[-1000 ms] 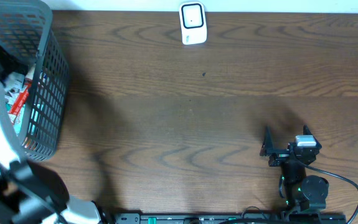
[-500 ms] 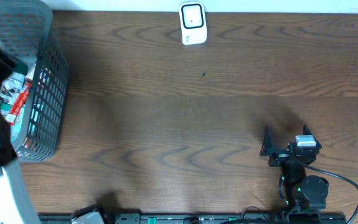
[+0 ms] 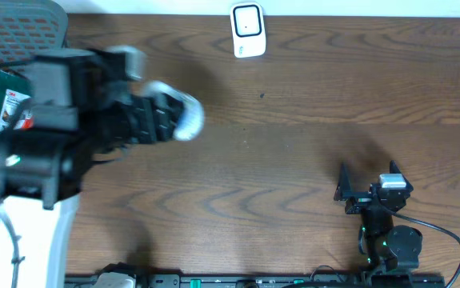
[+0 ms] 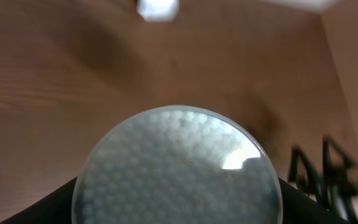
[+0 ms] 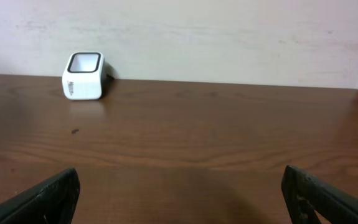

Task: Scan the item barcode
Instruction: 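Lift the white-capped tub out of the basket toward the scanner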

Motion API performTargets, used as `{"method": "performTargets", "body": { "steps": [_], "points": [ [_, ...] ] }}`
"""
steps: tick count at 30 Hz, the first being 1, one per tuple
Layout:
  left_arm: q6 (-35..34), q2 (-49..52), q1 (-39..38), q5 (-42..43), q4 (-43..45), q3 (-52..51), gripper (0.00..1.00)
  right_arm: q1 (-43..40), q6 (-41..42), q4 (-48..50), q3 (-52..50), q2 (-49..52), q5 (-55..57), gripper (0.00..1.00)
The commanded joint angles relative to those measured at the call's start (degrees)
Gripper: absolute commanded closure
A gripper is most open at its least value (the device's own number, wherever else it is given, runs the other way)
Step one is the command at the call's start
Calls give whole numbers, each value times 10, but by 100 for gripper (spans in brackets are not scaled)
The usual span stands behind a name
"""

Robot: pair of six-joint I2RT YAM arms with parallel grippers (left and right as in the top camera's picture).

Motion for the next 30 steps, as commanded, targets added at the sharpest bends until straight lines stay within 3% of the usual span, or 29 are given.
{"method": "performTargets", "body": {
  "steps": [1,8,15,22,27,30],
  "points": [
    [70,40,-54,30,-25,6,29,-3,6,-2,-1,-2,6,1],
    [118,132,-133,35,-59,6,28,-3,6,-2,-1,-2,6,1],
    [254,223,-174,162,-63,6,28,-3,6,-2,-1,-2,6,1],
    [451,261,-182,271,-90,6,28,-3,6,-2,-1,-2,5,1],
    [543,261,-182,319,-107,6,28,-3,6,-2,-1,-2,6,1],
    [546,261,-182,316,-106,6,28,-3,6,-2,-1,-2,6,1]
  ]
}}
